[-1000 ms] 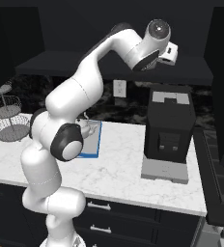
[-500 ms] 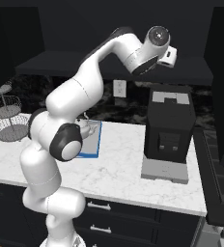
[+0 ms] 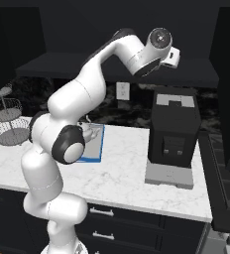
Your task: Pick the kettle from the counter and place it on the tray. Then pick the mug from the cabinet and place it on the tray. Then close the cabinet doors.
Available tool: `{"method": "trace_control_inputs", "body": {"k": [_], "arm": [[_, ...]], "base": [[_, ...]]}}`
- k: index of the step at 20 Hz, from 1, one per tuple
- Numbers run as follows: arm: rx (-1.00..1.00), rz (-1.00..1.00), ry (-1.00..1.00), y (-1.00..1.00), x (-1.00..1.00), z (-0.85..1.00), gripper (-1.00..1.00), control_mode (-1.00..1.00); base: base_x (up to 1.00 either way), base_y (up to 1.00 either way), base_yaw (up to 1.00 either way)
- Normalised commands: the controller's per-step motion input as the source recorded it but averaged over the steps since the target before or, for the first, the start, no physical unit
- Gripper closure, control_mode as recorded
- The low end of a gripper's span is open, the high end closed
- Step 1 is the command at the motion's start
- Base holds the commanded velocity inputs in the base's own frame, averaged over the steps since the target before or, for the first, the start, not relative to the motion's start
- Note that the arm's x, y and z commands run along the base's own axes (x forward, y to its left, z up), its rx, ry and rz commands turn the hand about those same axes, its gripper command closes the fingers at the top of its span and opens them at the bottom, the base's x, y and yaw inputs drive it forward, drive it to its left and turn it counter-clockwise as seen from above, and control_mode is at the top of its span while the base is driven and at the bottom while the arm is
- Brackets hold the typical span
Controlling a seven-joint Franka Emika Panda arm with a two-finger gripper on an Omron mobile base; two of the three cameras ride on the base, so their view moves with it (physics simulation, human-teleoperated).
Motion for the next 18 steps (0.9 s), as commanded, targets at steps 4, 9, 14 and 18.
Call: {"method": "trace_control_inputs", "body": {"k": [4,9,14,18], "arm": [[-0.02,0.0,-0.02,0.0,0.03,-0.06,1.0,-1.0],[-0.03,0.0,-0.12,-0.01,-0.07,-0.01,1.0,-1.0],[-0.01,0.0,-0.14,0.01,-0.54,0.01,1.0,-1.0],[0.0,0.0,-0.07,0.18,-0.87,0.0,1.0,-1.0]], "base": [[0.0,0.0,0.0],[0.0,0.0,0.0],[0.0,0.0,0.0],[0.0,0.0,0.0]]}}
